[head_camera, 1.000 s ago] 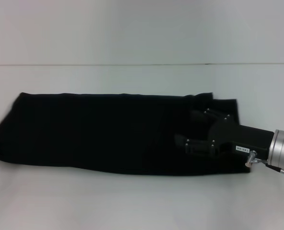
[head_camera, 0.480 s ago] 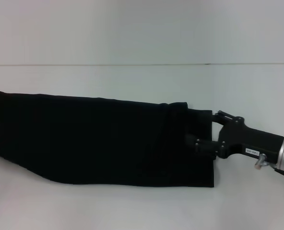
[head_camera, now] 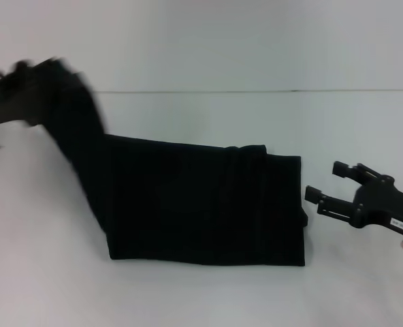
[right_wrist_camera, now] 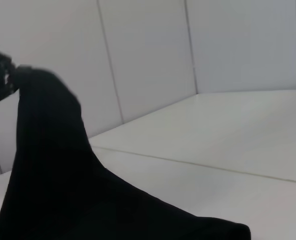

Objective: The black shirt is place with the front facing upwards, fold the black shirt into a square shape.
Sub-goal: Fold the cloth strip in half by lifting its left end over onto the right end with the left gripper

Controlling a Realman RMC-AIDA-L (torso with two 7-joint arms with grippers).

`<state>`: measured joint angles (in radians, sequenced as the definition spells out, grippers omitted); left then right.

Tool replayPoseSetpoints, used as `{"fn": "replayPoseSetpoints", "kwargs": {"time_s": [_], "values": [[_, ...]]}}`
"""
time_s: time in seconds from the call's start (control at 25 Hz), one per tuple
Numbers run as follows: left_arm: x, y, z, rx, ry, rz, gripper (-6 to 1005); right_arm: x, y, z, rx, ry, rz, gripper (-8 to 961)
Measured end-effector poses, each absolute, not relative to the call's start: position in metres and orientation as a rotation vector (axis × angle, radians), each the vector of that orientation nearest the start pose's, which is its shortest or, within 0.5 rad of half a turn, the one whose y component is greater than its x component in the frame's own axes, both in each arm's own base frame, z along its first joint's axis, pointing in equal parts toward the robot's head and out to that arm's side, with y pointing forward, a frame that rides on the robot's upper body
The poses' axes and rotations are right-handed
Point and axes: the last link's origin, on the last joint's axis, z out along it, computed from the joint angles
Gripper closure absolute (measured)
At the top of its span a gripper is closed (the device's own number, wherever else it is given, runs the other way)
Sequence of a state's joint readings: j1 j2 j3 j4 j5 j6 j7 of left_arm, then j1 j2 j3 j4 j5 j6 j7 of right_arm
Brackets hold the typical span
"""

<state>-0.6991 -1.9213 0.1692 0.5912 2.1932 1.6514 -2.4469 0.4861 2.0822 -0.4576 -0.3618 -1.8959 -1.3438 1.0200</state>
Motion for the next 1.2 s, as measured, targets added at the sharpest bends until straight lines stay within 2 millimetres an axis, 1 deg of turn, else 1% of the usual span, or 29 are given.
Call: {"fn": "replayPoseSetpoints", "kwargs": {"time_s": [0.08, 0.16, 0.2, 0.28, 0.36, 0.52, 0.64, 0.72, 0.76, 0.8, 1.04, 1.2], "values": [[-0.236, 0.390, 0.083, -2.133, -1.915, -1.170, 948, 0.315, 0.318, -0.018, -2.342, 0.683, 0.760, 11], [-0.205, 0.397, 0.059, -2.253, -1.894, -1.177, 949, 0.318, 0.314, -0.017, -2.333, 0.691, 0.765, 11], [-0.196, 0.396, 0.048, -2.294, -1.897, -1.163, 949, 0.320, 0.312, -0.016, -2.329, 0.697, 0.766, 11], [-0.184, 0.391, 0.024, -2.359, -1.919, -1.116, 949, 0.321, 0.310, -0.016, -2.326, 0.701, 0.774, 11], [-0.179, 0.382, -0.001, -2.392, -1.966, -1.080, 948, 0.322, 0.308, -0.015, -2.322, 0.706, 0.778, 11], [-0.184, 0.357, -0.047, -2.393, -2.105, -1.058, 947, 0.324, 0.306, -0.015, -2.318, 0.714, 0.773, 11], [-0.187, 0.339, -0.076, -2.394, -2.193, -1.033, 947, 0.325, 0.306, -0.016, -2.316, 0.717, 0.767, 11], [-0.187, 0.331, -0.089, -2.397, -2.223, -1.023, 946, 0.325, 0.306, -0.017, -2.317, 0.719, 0.763, 11], [-0.187, 0.331, -0.089, -2.397, -2.223, -1.023, 946, 0.324, 0.307, -0.017, -2.319, 0.718, 0.759, 11], [-0.185, 0.327, -0.096, -2.412, -2.227, -1.021, 946, 0.324, 0.308, -0.019, -2.322, 0.718, 0.753, 11], [-0.181, 0.328, -0.097, -2.428, -2.213, -1.026, 944, 0.318, 0.320, -0.027, -2.334, 0.709, 0.704, 11], [-0.181, 0.328, -0.097, -2.435, -2.205, -1.027, 943, 0.308, 0.339, -0.036, -2.352, 0.693, 0.647, 11]]}}
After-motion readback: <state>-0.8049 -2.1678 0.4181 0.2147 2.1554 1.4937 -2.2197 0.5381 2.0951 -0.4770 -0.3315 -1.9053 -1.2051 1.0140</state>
